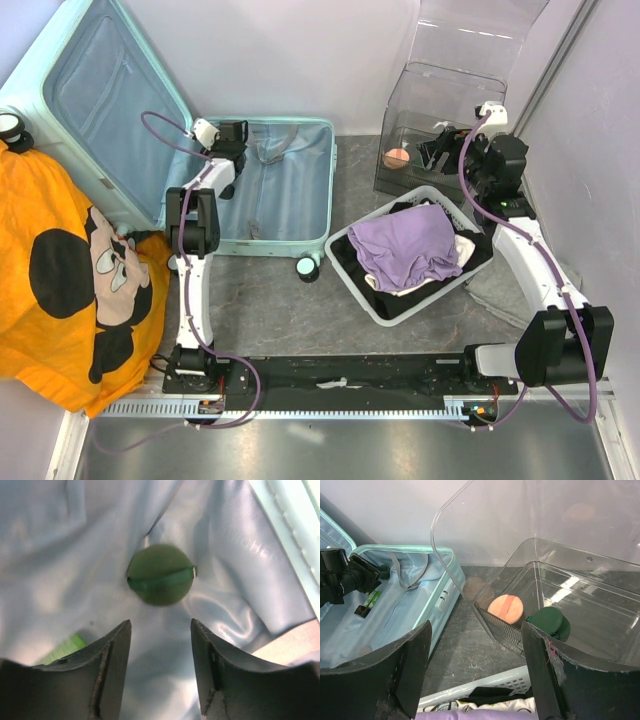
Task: Open, take out, and arrange the luggage
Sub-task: Pick up the personal item from the luggage.
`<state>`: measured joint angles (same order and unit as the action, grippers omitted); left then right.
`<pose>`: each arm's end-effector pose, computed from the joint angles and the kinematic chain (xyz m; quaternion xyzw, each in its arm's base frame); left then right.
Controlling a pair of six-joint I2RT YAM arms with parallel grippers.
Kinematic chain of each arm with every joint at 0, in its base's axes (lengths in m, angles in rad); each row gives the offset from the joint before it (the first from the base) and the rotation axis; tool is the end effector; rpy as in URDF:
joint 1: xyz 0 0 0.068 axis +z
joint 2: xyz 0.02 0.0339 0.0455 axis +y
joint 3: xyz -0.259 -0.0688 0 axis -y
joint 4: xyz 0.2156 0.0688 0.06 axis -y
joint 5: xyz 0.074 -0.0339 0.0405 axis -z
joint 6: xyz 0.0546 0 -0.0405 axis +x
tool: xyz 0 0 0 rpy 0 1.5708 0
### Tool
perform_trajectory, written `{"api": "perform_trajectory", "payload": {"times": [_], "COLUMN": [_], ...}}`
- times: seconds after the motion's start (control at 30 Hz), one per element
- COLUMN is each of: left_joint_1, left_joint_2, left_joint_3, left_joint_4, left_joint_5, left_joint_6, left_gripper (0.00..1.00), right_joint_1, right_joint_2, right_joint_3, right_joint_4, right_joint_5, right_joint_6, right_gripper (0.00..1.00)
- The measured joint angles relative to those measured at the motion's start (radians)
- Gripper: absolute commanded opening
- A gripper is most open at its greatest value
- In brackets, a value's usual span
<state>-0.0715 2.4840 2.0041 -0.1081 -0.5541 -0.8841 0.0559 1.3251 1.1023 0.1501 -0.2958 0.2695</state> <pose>0.5448 -0.0102 0.1587 -0.4537 0.7280 0.0054 0.5139 0.3051 0.0330 0.3664 -0.0226 0.7309 0.2156 0.6471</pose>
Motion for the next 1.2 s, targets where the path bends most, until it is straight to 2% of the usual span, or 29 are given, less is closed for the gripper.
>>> {"api": "perform_trajectory", "payload": {"times": [0.27,0.37,0.63,0.73,1.2], "left_joint_1": [0.053,0.063,0.063,0.063,0.064], "left_joint_2": [0.082,0.115,0.136,0.141,0.151], "left_joint_3": [0.158,0.223,0.284,0.297,0.301], "left_joint_4": [0.051,0.02,-0.056,-0.087,-0.235], "left_joint_5": [0.109,0.108,0.086,0.093,0.113], "left_joint_6": [0.136,0.162,0.163,0.125,-0.188], "left_gripper": [0.64,0.68,0.65,0.59,0.57], "right_joint_1": [0.0,0.0,0.0,0.0,0.0], "right_joint_2": [-0.011,-0.012,-0.012,-0.014,-0.117], "right_joint_3": [0.0,0.0,0.0,0.0,0.0], "right_joint_4": [0.003,0.004,0.009,0.008,-0.01], "right_joint_5": [-0.003,-0.003,-0.003,-0.003,0.031], "right_joint_6": [0.0,0.0,0.001,0.003,-0.014], "right_gripper": [0.8,0.8,0.8,0.8,0.82]}}
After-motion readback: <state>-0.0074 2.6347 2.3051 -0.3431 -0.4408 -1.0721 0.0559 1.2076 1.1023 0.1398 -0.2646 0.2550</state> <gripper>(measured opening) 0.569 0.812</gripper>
